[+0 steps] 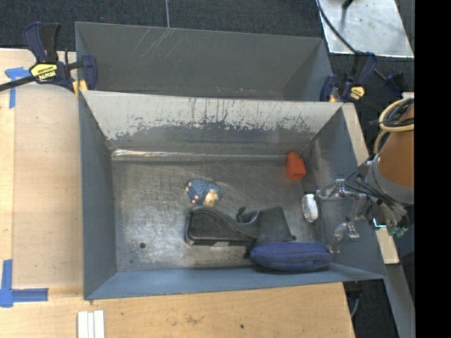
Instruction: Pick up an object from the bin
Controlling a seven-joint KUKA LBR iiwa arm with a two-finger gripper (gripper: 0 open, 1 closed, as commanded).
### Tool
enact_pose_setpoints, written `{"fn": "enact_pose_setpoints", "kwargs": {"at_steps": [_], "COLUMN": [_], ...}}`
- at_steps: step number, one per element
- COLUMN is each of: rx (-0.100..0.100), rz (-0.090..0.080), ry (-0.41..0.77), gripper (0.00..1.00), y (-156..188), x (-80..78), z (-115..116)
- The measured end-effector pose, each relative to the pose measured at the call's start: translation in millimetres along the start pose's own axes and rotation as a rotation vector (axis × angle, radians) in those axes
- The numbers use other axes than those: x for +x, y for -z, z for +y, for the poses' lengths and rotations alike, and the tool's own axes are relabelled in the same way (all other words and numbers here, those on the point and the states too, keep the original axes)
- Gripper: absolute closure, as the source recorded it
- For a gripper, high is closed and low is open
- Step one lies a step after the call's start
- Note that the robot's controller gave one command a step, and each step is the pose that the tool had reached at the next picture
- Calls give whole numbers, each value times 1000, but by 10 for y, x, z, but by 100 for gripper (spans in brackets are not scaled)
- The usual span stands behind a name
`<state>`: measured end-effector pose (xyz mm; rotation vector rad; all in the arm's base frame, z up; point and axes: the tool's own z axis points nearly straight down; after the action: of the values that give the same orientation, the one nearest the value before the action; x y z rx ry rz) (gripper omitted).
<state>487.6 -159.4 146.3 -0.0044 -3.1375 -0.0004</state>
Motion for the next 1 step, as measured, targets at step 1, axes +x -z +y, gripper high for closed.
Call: {"fn": "enact_pose_setpoints", "kwargs": {"at_steps": [1], "rx": [8], "rz": [-28], "ry": [-21], "gripper": [0], "y": [-614], "x": [-32], "z": [419]}}
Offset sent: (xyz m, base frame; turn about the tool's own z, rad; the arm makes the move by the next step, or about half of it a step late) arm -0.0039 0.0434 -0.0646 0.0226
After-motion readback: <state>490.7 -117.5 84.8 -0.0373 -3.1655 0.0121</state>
